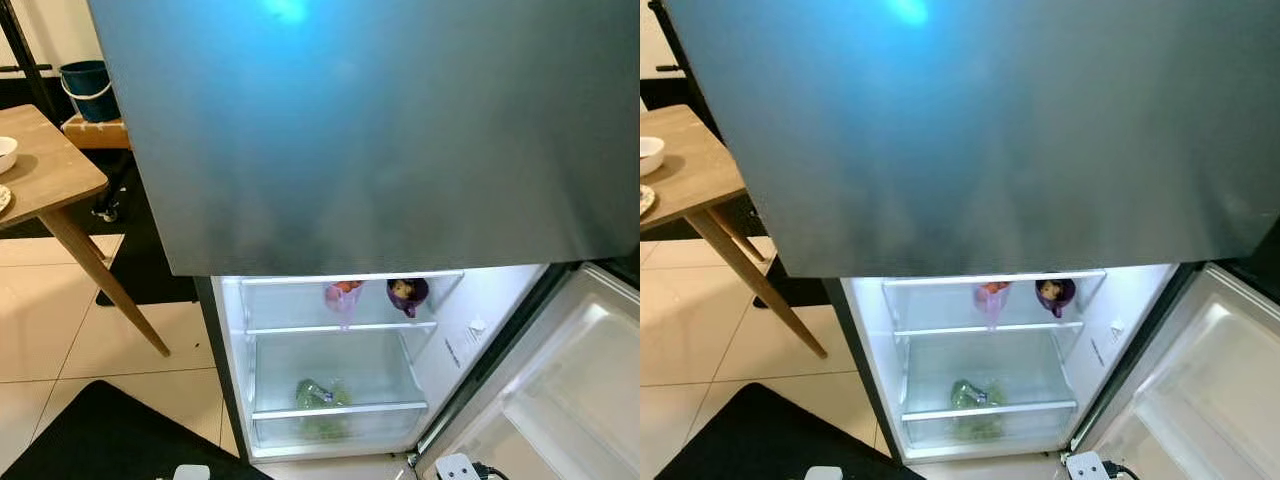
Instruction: Restocking fridge
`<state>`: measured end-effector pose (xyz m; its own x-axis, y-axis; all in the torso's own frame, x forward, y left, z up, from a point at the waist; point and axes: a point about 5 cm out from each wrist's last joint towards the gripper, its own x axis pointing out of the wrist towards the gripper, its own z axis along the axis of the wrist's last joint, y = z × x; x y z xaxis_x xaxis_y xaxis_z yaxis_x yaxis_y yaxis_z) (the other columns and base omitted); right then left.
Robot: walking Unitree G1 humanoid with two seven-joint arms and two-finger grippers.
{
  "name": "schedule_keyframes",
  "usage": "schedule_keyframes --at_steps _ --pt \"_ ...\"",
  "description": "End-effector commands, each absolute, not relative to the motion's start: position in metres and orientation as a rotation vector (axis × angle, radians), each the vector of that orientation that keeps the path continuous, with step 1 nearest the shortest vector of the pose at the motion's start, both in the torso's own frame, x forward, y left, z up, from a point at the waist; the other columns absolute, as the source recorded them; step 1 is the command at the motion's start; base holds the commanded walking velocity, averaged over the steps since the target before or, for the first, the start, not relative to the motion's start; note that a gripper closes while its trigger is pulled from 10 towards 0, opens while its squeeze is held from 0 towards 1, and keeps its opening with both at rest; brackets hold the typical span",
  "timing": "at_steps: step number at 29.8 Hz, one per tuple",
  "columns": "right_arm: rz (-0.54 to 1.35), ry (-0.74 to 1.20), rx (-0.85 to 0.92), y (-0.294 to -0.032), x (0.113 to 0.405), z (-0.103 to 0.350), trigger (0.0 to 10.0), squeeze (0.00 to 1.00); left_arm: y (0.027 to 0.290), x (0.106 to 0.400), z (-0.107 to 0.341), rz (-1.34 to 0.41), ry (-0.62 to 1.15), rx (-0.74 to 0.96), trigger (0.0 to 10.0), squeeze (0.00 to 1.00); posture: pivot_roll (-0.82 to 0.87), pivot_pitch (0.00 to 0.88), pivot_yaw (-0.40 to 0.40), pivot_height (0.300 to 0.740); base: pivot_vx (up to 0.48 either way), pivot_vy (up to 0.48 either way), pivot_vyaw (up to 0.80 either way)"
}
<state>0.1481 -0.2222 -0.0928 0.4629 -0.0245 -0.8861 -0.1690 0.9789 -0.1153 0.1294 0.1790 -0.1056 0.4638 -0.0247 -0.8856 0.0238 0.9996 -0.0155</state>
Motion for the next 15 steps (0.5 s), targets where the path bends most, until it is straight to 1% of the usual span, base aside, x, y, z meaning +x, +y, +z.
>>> schedule_keyframes --at_steps 1,15 --pt "0.090 1.103 -0.192 -0.2221 0.1429 -0.0948 10.0 0.00 0.1775 0.1212 -0.1086 -0.044 1.122 0.004 10.0 0.00 -0.05 0.000 -0.030 0.740 -0.281 0.000 0.00" --pt "0.097 1.112 -0.205 -0.2236 0.1403 -0.0954 10.0 0.00 0.1774 0.1199 -0.1090 -0.051 1.126 0.011 10.0 0.00 -0.06 0.000 -0.030 0.740 -0.296 0.000 0.00"
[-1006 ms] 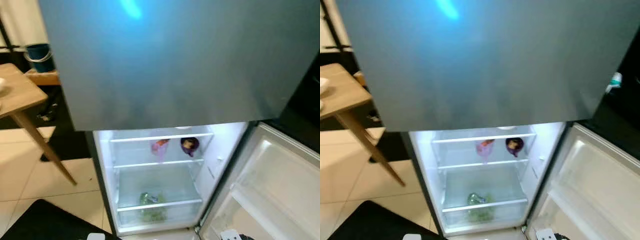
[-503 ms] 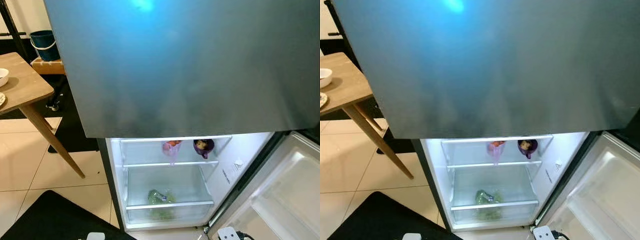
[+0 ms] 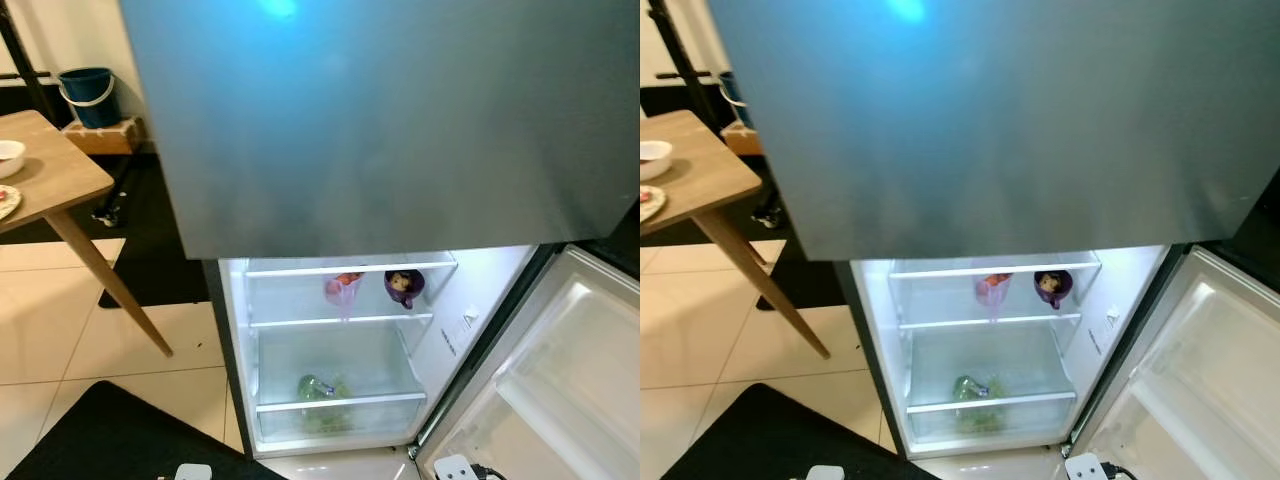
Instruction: Restocking fridge
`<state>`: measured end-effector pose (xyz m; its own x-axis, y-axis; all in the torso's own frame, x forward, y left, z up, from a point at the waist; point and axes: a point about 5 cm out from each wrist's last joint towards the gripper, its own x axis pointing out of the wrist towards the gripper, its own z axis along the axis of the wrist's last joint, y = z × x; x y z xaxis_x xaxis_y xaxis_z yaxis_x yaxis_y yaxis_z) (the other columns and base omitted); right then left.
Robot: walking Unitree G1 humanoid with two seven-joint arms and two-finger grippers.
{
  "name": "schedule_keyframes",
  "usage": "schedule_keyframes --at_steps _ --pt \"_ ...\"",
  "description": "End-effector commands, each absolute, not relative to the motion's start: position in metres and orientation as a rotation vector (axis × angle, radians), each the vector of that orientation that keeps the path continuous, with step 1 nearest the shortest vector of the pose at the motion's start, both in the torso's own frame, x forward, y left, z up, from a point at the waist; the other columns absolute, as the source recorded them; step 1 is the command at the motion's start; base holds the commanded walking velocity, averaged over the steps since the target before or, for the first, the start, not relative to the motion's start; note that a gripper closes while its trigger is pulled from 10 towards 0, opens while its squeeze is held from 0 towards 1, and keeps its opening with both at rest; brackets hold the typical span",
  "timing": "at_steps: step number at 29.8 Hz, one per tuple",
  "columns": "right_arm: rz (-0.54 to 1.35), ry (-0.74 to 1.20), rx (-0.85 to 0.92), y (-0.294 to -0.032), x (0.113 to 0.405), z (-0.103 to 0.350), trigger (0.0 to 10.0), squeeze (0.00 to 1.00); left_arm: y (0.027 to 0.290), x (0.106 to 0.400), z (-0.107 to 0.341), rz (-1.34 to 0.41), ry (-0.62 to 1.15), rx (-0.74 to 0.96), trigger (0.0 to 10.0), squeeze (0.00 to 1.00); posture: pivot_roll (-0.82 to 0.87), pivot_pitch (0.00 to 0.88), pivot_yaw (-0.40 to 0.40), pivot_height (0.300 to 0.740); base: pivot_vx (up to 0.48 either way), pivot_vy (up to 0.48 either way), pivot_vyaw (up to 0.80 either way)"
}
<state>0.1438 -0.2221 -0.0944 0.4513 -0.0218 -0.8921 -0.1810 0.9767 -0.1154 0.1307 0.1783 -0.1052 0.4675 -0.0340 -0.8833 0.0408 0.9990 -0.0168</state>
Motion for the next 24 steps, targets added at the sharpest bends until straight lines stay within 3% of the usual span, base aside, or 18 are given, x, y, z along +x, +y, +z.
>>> schedule_keyframes --at_steps 1,24 --pt "0.097 1.113 -0.207 -0.2239 0.1401 -0.0954 10.0 0.00 0.1773 0.1198 -0.1090 -0.052 1.126 0.011 10.0 0.00 -0.06 0.000 -0.030 0.740 -0.307 0.000 0.00" --pt "0.098 1.118 -0.208 -0.2239 0.1387 -0.0959 10.0 0.00 0.1757 0.1175 -0.1098 -0.051 1.131 0.003 10.0 0.00 -0.06 0.000 -0.032 0.740 -0.302 0.000 0.00"
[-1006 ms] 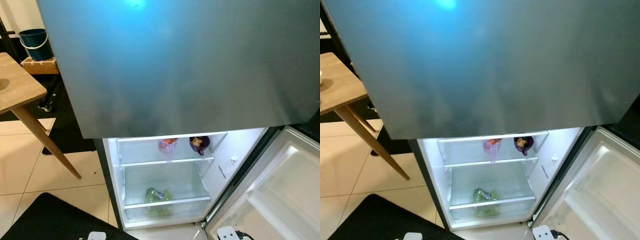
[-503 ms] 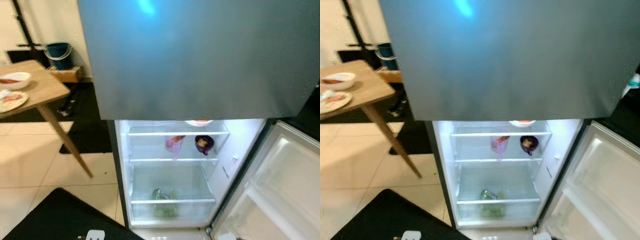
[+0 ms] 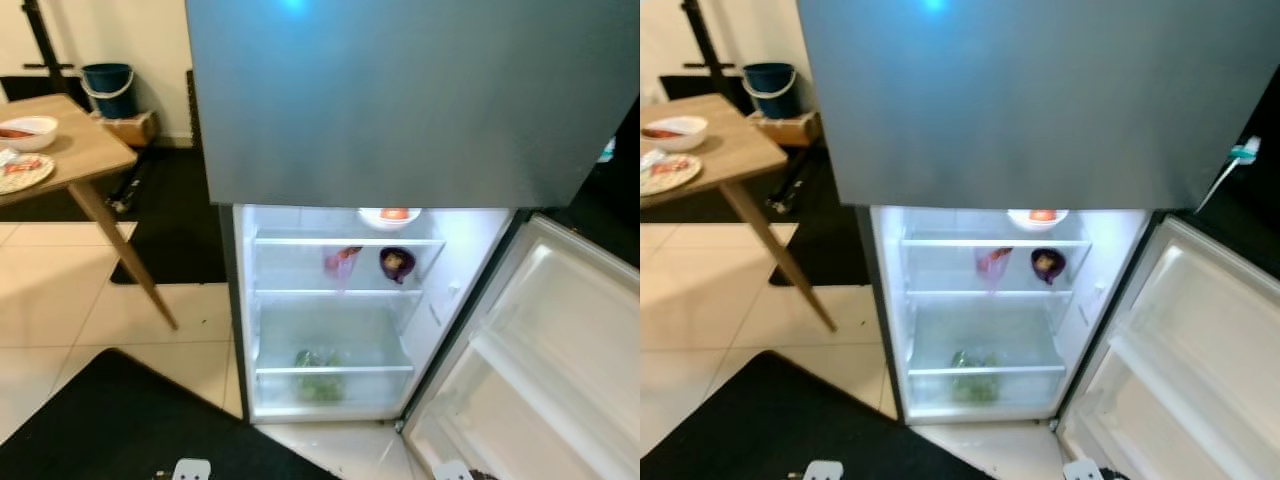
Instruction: Restocking fridge
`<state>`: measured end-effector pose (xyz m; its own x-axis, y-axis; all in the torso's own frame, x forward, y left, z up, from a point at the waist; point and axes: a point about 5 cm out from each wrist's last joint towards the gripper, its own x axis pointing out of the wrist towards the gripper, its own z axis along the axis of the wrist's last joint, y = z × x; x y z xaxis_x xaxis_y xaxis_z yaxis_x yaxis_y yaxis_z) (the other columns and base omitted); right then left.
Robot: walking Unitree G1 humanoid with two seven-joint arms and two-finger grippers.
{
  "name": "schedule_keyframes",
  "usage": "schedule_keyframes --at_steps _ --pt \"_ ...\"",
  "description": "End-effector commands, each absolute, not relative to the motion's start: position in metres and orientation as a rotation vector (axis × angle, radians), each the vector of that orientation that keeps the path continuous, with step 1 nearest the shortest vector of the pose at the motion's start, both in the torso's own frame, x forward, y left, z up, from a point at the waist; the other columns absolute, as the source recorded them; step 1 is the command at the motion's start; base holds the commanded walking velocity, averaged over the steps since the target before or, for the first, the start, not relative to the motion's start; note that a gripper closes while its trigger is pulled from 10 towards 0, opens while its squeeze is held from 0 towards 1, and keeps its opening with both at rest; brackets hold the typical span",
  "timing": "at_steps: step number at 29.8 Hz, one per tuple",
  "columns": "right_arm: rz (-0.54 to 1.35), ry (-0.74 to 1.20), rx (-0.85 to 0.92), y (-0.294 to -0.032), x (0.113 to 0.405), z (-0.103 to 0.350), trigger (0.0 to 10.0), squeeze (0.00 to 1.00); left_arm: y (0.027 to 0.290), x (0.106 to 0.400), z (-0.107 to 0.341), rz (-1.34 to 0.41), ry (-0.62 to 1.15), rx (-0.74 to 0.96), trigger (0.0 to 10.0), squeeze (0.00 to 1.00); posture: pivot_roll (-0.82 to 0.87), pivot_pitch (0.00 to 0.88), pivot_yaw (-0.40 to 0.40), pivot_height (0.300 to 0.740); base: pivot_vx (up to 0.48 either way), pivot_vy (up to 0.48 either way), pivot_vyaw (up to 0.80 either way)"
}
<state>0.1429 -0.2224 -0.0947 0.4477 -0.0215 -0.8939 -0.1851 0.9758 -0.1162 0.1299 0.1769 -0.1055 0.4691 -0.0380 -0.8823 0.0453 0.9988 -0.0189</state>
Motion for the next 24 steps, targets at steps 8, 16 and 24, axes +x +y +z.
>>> schedule_keyframes --at_steps 8,16,24 --pt "0.096 1.119 -0.208 -0.2242 0.1384 -0.0960 10.0 0.00 0.1752 0.1171 -0.1100 -0.054 1.133 0.003 10.0 0.00 -0.06 0.000 -0.031 0.740 -0.293 0.000 0.00" --pt "0.101 1.133 -0.207 -0.2250 0.1375 -0.0963 10.0 0.00 0.1734 0.1174 -0.1100 -0.058 1.130 -0.002 10.0 0.00 -0.06 0.000 -0.035 0.740 -0.249 0.000 -0.19" --pt "0.112 1.145 -0.214 -0.2252 0.1358 -0.0968 10.0 0.00 0.1744 0.1152 -0.1104 -0.075 1.131 0.019 10.0 0.00 -0.06 0.000 -0.035 0.740 0.000 0.000 -0.75"
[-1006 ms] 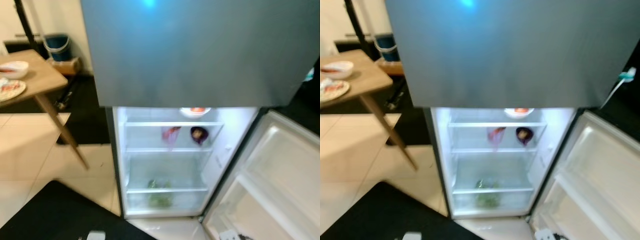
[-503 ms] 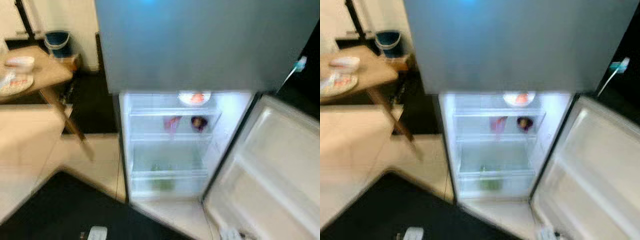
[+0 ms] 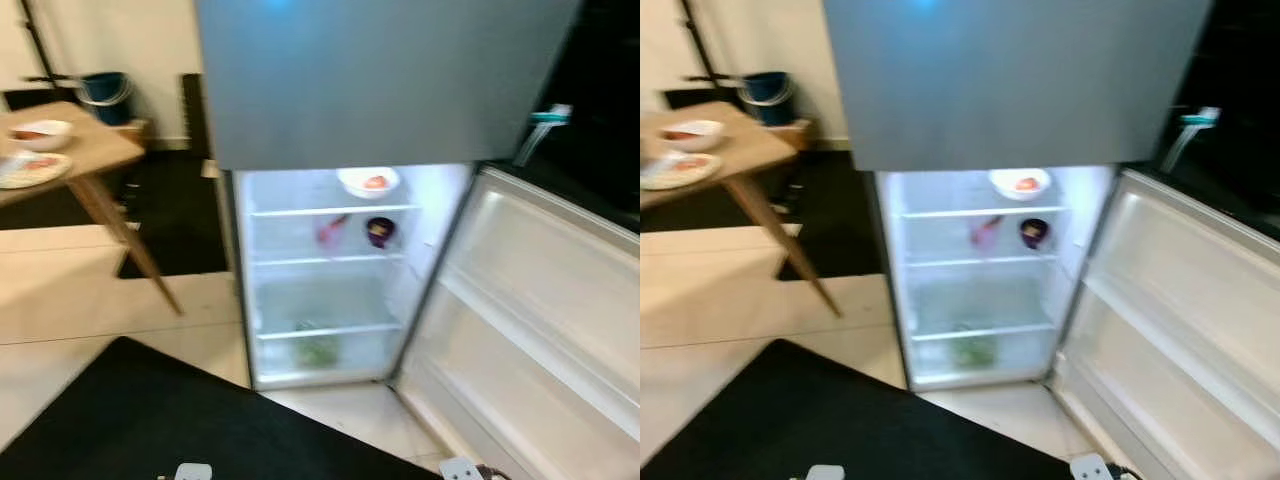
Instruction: Restocking fridge
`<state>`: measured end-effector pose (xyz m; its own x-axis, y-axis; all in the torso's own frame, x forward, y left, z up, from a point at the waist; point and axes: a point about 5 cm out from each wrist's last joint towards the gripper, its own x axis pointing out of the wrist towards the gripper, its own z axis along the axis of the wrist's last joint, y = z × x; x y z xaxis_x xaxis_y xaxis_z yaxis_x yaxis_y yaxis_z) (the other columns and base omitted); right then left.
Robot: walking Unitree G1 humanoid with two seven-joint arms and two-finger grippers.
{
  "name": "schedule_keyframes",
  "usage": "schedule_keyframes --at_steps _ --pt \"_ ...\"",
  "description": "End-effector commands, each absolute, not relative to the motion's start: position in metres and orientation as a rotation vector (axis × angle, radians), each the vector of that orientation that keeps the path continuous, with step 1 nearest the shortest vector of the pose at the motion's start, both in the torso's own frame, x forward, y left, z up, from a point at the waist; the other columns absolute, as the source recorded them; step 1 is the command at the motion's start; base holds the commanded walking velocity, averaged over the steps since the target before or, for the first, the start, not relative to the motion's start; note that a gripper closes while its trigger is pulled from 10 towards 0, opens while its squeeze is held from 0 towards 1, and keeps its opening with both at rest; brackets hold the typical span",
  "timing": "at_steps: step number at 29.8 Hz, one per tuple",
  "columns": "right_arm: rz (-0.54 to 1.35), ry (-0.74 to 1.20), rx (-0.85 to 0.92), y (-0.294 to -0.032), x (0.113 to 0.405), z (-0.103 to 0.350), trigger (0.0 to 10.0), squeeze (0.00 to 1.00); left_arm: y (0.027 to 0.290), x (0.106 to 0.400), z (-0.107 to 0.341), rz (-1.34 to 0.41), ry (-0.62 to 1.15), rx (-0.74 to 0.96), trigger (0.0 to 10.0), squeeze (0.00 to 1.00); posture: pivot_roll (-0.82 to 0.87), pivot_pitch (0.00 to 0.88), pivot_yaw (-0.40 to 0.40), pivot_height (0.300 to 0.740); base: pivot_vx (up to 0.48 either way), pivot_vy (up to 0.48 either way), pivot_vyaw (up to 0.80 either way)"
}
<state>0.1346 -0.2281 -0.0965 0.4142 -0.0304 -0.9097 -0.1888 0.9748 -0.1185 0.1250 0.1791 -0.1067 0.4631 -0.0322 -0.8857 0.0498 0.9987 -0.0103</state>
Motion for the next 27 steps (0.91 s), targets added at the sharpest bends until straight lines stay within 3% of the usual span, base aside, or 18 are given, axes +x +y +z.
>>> schedule_keyframes --at_steps 1,27 --pt "0.112 1.145 -0.214 -0.2252 0.1358 -0.0968 10.0 0.00 0.1744 0.1152 -0.1104 -0.075 1.131 0.019 10.0 0.00 -0.06 0.000 -0.035 0.740 0.000 0.000 -0.76" --pt "0.127 1.160 -0.223 -0.2251 0.1327 -0.0979 10.0 0.00 0.1751 0.1105 -0.1116 -0.091 1.148 -0.002 10.0 0.00 -0.06 0.000 -0.036 0.740 0.000 0.000 -0.76"
